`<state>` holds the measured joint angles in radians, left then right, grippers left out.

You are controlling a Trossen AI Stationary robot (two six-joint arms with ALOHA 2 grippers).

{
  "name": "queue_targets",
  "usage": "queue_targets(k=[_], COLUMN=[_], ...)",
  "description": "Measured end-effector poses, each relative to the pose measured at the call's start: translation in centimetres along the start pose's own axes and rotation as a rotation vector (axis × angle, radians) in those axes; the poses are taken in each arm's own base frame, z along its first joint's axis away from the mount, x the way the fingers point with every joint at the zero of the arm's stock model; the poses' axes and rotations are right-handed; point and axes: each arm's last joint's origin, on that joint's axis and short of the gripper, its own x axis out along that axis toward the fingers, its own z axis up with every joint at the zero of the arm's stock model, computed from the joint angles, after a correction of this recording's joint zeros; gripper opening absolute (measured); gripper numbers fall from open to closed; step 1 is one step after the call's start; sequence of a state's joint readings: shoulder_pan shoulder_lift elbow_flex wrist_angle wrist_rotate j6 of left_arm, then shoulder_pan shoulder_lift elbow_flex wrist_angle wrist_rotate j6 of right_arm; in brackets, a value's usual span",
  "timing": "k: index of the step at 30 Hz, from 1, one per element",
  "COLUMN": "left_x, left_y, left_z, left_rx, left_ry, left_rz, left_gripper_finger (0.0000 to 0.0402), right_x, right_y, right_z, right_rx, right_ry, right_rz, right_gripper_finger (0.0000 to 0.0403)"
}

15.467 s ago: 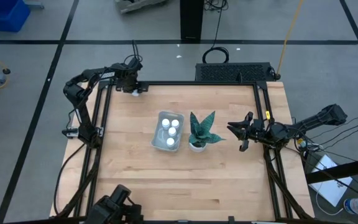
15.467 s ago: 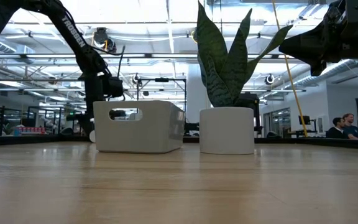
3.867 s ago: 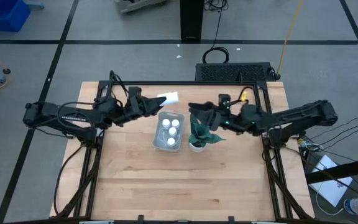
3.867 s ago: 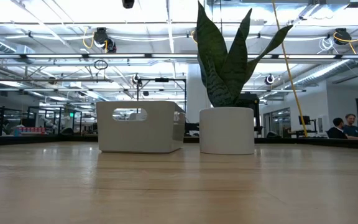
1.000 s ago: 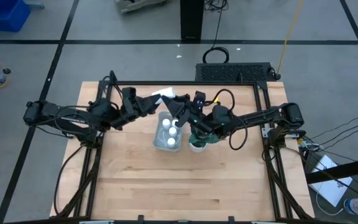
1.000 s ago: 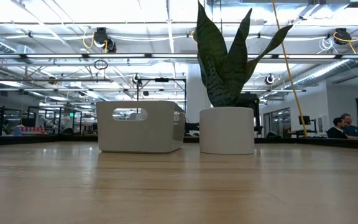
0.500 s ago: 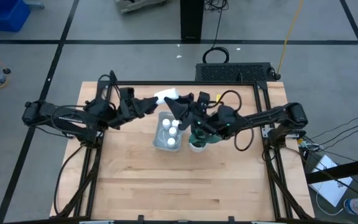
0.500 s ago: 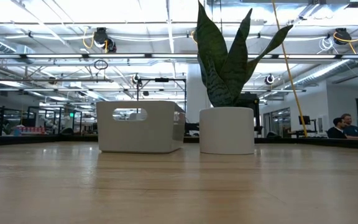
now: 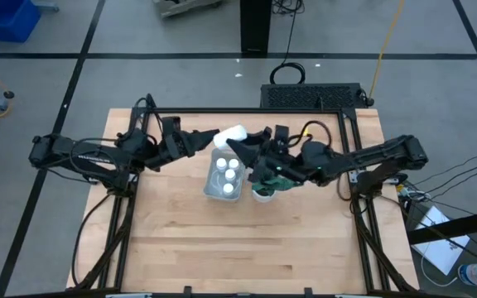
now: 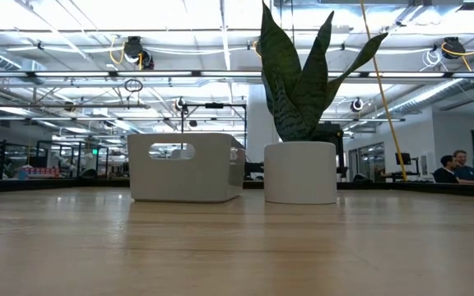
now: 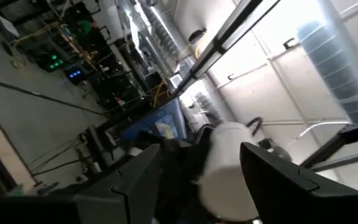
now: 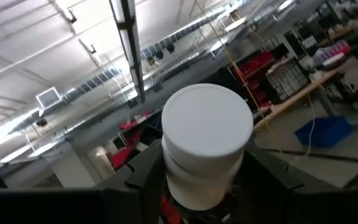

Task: Pick and place pill bottles into a basket
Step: Put the white pill bottle into the gray bin

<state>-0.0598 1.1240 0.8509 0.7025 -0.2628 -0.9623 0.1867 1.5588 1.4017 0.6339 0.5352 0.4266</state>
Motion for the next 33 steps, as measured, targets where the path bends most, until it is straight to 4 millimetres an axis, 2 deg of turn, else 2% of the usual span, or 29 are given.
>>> queue_targets(k=[3,6,8,12,17,18,23,27,33], left_x=[0.0,0.0,-0.1,-0.2,-0.5,-0.6,-0.9,-0.9,-1.0], left_y=[0.2,0.7,1.0,1.4,0.8,0.8,0.8,0.9,0.7], left_z=[-0.1,-0.5,-0.7,-1.0,-0.6,-0.6,-0.5,-0.6,-1.0], left_rx=[0.022,0.039,0.047,0.049,0.088,0.089,0.091,0.067,0.042], left_ry=[0.011,0.048,0.072,0.118,0.151,0.153,0.165,0.173,0.194], left_rz=[0.016,0.067,0.101,0.135,0.086,0.088,0.119,0.138,0.125], left_gripper_finger=[0.0225,0.0220,0.0203,0.0134,0.0022,0.0012,0.0019,0.0005,0.0006], right_x=[-0.8,-1.3,-1.6,-2.4,-2.8,-2.8,-2.8,-2.8,-2.6], right_y=[0.5,0.7,0.7,0.7,0.7,0.7,0.6,0.5,0.1], right_z=[0.6,0.2,-0.2,-0.6,-1.3,-1.2,-1.3,-1.2,-1.2], right_rx=[0.013,-0.014,-0.013,0.005,0.035,0.046,0.035,0.038,0.049], right_ry=[0.046,0.086,0.130,0.207,0.240,0.243,0.244,0.240,0.246], right_rz=[-0.024,-0.062,-0.089,-0.143,-0.177,-0.173,-0.196,-0.196,-0.216], right_gripper_finger=[0.0159,0.0159,0.0159,0.0159,0.0159,0.0159,0.0160,0.0160,0.0160])
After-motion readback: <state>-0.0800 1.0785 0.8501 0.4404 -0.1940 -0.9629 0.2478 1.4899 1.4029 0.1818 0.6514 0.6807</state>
